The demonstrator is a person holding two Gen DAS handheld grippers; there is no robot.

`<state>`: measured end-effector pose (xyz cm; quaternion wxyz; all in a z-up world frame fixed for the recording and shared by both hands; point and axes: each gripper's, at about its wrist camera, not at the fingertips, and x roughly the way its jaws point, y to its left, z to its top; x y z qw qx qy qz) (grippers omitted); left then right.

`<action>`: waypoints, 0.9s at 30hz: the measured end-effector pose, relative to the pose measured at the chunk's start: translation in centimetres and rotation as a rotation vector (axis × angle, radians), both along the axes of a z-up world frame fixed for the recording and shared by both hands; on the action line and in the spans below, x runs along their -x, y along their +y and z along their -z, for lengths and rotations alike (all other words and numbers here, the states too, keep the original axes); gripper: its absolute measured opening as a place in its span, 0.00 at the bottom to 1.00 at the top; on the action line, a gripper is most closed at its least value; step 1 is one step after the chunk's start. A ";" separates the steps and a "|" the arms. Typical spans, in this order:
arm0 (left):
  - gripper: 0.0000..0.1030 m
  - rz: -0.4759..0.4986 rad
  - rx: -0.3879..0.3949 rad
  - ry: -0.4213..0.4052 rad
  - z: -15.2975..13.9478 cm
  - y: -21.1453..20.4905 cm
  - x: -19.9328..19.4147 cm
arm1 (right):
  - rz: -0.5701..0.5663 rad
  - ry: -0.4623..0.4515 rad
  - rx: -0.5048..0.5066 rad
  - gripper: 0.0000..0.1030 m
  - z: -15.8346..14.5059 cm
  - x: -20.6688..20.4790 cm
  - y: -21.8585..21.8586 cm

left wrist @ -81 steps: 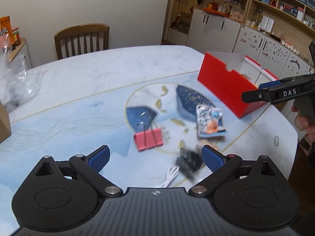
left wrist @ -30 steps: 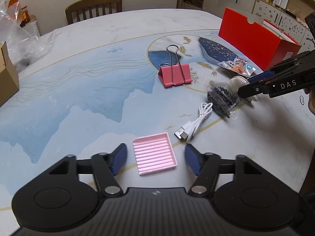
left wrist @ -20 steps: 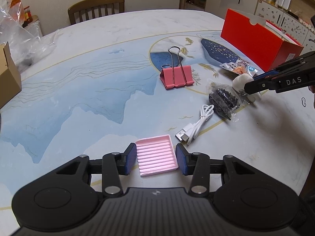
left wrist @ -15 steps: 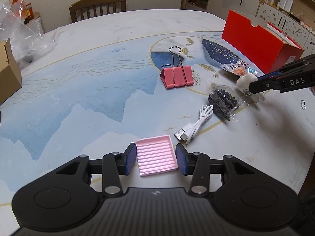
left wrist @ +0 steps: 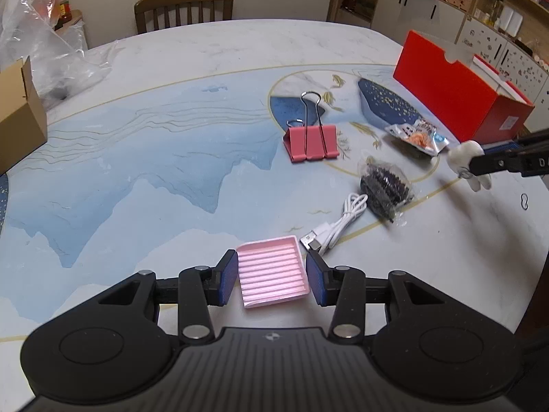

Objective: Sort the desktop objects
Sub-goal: 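Carry the sticky notes with the left gripper while the right carries the cartoon packet into the shoebox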

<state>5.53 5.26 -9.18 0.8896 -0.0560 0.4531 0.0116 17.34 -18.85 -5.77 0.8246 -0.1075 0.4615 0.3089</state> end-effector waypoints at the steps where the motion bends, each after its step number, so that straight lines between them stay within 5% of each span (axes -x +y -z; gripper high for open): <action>1: 0.41 -0.002 0.003 -0.002 -0.3 0.0 0.0 | 0.007 0.001 -0.002 0.24 -0.1 0.0 -0.3; 27: 0.41 0.110 -0.012 -0.109 -6.8 -7.7 -5.8 | 0.152 -0.083 -0.006 0.24 -5.2 -2.9 -10.7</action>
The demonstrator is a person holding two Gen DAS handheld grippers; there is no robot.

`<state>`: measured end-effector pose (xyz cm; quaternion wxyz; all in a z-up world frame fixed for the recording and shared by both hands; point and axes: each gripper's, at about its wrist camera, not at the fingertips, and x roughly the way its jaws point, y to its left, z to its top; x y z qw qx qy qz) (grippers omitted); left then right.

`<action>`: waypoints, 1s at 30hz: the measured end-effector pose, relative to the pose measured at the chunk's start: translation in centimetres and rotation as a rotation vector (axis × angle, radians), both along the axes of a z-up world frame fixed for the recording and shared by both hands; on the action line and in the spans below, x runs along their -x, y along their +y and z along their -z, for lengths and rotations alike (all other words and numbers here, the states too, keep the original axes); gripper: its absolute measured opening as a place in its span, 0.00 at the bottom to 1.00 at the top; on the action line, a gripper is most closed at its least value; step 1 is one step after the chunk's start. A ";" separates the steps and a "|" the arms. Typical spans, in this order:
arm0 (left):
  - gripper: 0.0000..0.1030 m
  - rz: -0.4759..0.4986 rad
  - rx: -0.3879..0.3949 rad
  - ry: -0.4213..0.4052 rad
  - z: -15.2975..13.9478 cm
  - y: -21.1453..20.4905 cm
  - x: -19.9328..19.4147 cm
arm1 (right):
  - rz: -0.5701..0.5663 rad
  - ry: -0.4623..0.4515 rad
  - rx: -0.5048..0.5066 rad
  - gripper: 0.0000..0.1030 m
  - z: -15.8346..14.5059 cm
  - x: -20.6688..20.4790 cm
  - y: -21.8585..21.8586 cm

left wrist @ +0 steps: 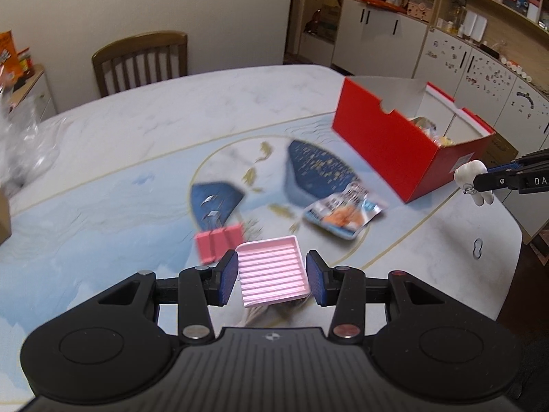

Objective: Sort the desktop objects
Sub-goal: 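Carry the sticky notes with the left gripper while the right carries the cartoon packet into the shoebox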

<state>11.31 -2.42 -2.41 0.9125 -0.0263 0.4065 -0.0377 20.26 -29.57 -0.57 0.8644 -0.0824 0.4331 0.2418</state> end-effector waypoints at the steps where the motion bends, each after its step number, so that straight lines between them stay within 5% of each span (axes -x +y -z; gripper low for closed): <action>1: 0.41 0.005 -0.002 -0.005 -0.2 -0.5 -0.4 | 0.002 -0.009 0.003 0.24 -0.2 -0.3 -0.5; 14: 0.41 0.066 -0.036 -0.056 -2.3 -7.4 -6.1 | 0.027 -0.106 0.007 0.24 -2.7 -5.5 -7.0; 30: 0.41 0.164 -0.079 -0.109 -4.5 -16.1 -14.2 | 0.028 -0.120 0.002 0.24 -1.7 -11.7 -11.6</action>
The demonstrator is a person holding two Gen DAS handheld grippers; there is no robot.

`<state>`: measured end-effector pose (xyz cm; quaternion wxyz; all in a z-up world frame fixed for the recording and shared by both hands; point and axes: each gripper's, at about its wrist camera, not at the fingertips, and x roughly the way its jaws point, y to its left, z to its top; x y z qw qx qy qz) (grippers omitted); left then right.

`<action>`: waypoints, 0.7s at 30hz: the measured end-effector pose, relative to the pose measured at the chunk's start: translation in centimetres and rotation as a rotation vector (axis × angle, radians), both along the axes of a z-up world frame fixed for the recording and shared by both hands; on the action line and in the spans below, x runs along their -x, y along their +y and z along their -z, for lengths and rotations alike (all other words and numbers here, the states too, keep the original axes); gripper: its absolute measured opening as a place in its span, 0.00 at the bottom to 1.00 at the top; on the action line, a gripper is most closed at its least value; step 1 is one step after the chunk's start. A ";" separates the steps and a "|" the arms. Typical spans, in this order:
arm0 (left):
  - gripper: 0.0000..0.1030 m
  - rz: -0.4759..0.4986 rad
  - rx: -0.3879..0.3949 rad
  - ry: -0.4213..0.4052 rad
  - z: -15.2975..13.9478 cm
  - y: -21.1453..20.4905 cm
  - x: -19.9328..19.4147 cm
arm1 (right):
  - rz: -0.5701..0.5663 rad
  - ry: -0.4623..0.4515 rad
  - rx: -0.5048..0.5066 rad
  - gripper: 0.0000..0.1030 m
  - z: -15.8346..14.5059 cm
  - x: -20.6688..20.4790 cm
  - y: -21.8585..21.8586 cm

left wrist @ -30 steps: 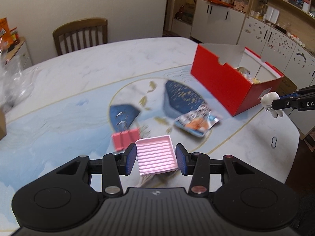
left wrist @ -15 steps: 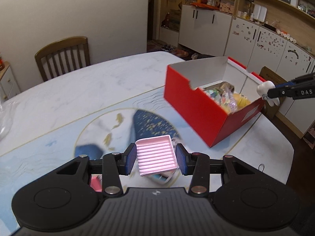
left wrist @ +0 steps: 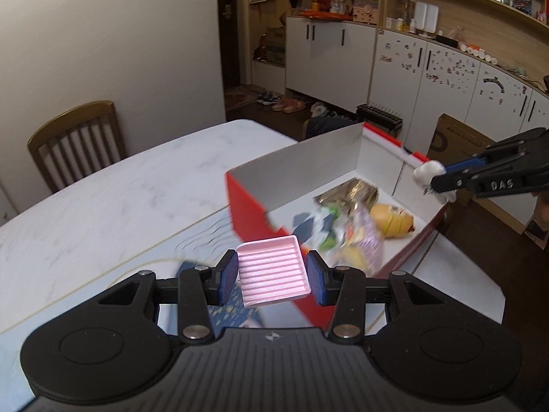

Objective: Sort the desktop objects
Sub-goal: 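Carry the sticky notes with the left gripper while the right carries the cartoon packet into the shoebox, then lower and open the left gripper releasing the notes while the right releases the cartoon packet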

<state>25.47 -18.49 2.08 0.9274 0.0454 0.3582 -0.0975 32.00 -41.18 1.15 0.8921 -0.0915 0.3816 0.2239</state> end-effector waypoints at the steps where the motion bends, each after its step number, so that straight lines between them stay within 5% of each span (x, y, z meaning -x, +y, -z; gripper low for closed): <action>1: 0.41 0.006 0.002 -0.001 -0.1 -0.4 -0.5 | 0.001 0.000 0.003 0.24 0.0 -0.2 -0.2; 21: 0.41 0.102 -0.036 0.049 1.6 -6.6 -10.1 | -0.023 0.019 0.038 0.24 1.6 -4.8 -0.4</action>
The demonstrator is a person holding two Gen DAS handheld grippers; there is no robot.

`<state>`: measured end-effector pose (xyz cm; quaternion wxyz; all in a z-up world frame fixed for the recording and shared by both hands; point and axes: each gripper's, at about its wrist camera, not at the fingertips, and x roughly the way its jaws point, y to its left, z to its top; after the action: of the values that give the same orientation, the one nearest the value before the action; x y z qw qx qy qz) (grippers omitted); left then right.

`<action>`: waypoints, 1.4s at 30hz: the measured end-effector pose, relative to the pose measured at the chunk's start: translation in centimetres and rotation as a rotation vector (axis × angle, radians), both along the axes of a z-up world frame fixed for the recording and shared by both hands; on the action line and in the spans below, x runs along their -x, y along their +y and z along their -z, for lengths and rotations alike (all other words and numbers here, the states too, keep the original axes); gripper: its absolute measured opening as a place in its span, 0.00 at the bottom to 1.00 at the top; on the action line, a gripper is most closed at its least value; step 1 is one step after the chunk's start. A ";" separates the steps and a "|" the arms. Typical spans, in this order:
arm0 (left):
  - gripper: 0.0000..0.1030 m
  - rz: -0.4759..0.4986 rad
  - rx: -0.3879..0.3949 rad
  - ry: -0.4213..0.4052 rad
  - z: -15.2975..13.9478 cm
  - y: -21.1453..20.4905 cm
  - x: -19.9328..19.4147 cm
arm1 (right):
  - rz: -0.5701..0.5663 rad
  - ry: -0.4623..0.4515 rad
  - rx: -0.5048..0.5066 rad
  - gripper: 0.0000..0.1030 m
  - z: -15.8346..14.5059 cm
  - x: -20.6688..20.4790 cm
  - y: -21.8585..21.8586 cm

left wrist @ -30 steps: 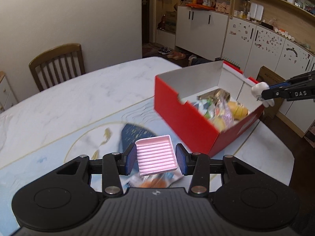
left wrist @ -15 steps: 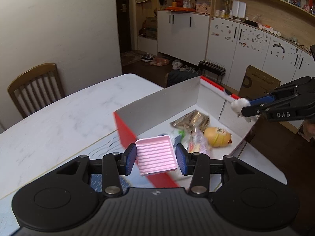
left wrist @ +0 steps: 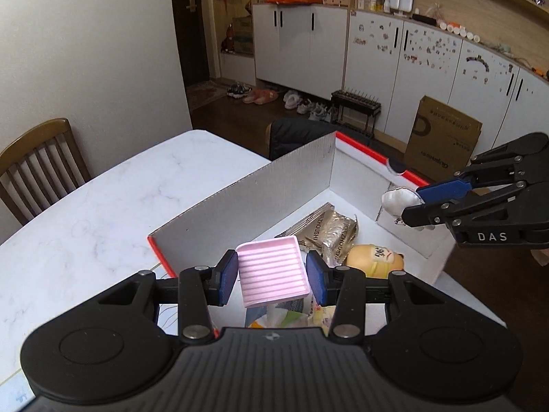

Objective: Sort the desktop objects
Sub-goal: 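Lower and open the left gripper releasing the notes while the right releases the cartoon packet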

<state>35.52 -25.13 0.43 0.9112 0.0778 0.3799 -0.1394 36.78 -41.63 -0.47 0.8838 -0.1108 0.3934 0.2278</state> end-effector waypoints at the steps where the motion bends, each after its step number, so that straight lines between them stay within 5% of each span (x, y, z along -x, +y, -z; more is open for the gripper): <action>1: 0.41 0.000 -0.005 0.005 0.2 -0.1 -0.4 | -0.003 0.003 0.003 0.24 0.2 -0.3 0.1; 22: 0.41 0.054 -0.126 0.096 4.2 -1.8 -5.9 | -0.068 0.070 0.067 0.24 3.7 -6.3 4.5; 42: 0.41 0.041 -0.102 0.222 7.6 -1.4 -7.2 | -0.131 0.116 0.114 0.24 5.7 -9.3 7.3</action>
<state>42.77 -26.49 -7.15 0.8552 0.1160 0.4835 -0.1461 46.13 -34.36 -6.14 0.8351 -0.1730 0.4480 0.2683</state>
